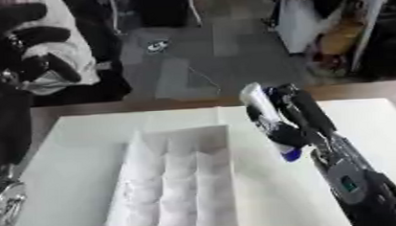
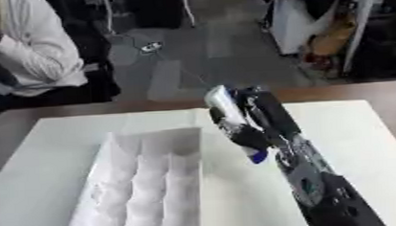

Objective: Pick up objects on the table and place them in the box.

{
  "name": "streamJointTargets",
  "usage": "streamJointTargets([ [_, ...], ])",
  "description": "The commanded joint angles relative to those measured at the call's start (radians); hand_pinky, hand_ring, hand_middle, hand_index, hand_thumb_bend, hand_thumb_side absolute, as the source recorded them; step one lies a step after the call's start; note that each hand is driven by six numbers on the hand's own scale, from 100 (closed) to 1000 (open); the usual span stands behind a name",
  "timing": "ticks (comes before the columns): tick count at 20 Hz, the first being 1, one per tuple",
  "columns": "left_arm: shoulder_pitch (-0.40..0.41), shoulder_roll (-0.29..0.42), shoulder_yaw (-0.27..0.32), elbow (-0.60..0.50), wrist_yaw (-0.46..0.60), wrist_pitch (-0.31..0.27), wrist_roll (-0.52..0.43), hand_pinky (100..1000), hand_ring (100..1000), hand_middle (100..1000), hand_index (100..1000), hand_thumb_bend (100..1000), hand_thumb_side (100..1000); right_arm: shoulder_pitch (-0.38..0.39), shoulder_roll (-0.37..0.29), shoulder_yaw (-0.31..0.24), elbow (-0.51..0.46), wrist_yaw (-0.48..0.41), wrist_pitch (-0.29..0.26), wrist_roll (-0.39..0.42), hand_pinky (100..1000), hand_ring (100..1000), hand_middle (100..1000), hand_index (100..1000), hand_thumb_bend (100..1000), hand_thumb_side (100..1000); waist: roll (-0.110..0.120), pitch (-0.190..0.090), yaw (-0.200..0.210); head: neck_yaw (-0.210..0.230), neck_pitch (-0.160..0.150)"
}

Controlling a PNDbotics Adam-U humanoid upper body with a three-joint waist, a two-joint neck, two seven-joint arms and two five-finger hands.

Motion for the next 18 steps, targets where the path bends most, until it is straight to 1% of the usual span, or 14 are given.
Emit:
streamJointTargets([
  [1, -0.028, -0.001, 0.012, -0.02, -0.034, 0.022, 0.006, 465, 695, 793, 839, 533, 878, -0.036, -0.007, 0.006, 0.017, -0.1, -0.05, 0.027, 100, 100, 100, 243, 100, 871, 0.002, -0.009, 0.008, 0.001, -0.004],
  [2, -0.034, -0.005, 0.012, -0.02, -0.041, 0.028, 0.004, 461, 695, 793, 838, 534, 882, -0.04, -0.005, 0.008, 0.026, -0.145, -0.061, 0.04, 100, 100, 100, 232, 100, 830, 0.003, -0.005, 0.013, -0.006, -0.01],
  [5, -0.052, -0.021, 0.008, -0.02, -0.049, 0.045, -0.002, 453, 693, 793, 838, 533, 881, -0.056, -0.006, 0.015, 0.043, -0.269, -0.091, 0.086, 100, 100, 100, 229, 100, 820, 0.004, 0.007, 0.027, -0.027, -0.03],
  [9, -0.072, -0.04, -0.001, -0.02, -0.034, 0.055, -0.017, 445, 692, 792, 838, 533, 883, -0.081, -0.003, 0.024, 0.048, -0.363, -0.105, 0.131, 100, 100, 100, 226, 100, 805, 0.007, 0.02, 0.044, -0.056, -0.049],
  [13, -0.092, -0.054, -0.002, -0.02, -0.026, 0.06, -0.026, 446, 692, 793, 838, 533, 884, -0.1, -0.005, 0.037, 0.044, -0.414, -0.112, 0.164, 100, 100, 100, 227, 100, 810, 0.004, 0.031, 0.062, -0.073, -0.069],
  [14, -0.096, -0.057, -0.003, -0.02, -0.025, 0.061, -0.028, 447, 693, 793, 838, 533, 885, -0.105, -0.006, 0.04, 0.044, -0.418, -0.116, 0.171, 100, 100, 100, 229, 100, 823, 0.002, 0.033, 0.066, -0.076, -0.073],
  [18, -0.117, -0.07, -0.005, -0.02, -0.026, 0.071, -0.034, 448, 695, 795, 841, 532, 887, -0.125, -0.009, 0.056, 0.049, -0.416, -0.137, 0.195, 100, 100, 100, 233, 100, 826, -0.005, 0.04, 0.086, -0.086, -0.091],
])
